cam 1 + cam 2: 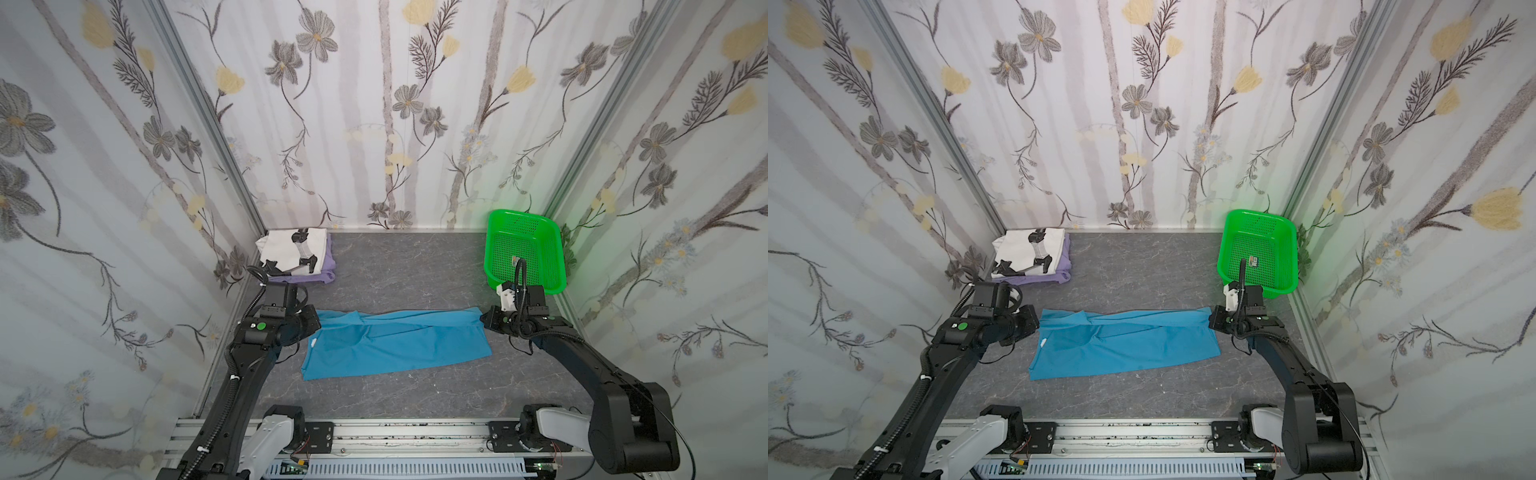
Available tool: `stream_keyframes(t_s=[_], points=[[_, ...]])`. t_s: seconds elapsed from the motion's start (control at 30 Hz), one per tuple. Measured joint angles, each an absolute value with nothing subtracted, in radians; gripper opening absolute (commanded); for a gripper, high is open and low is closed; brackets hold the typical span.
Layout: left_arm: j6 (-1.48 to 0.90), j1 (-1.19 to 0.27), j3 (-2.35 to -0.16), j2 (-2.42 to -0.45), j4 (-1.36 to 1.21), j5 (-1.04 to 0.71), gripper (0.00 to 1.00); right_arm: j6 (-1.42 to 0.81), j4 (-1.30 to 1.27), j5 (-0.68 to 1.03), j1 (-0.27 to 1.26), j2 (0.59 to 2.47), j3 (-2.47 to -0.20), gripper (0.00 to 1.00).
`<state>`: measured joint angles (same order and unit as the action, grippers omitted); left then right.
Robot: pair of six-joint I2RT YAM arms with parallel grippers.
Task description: Fold and stack the t-shirts
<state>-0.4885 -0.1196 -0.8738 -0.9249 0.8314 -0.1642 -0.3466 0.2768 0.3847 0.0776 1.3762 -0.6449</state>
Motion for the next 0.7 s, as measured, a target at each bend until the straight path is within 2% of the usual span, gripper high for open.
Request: stream_keyframes(t_s=[0.43,0.7], points=[[-0.696,-0.352,-0.804,-0.823,0.907,-0.044,0.0,-0.369,0.287,0.403,0.091,1.319,-0.588,0.0],[-0.797,-0.382,-0.768,-0.796,0.959,0.051,0.0,-0.404,0.266,0.39,0.091,1.286,-0.536,0.0]])
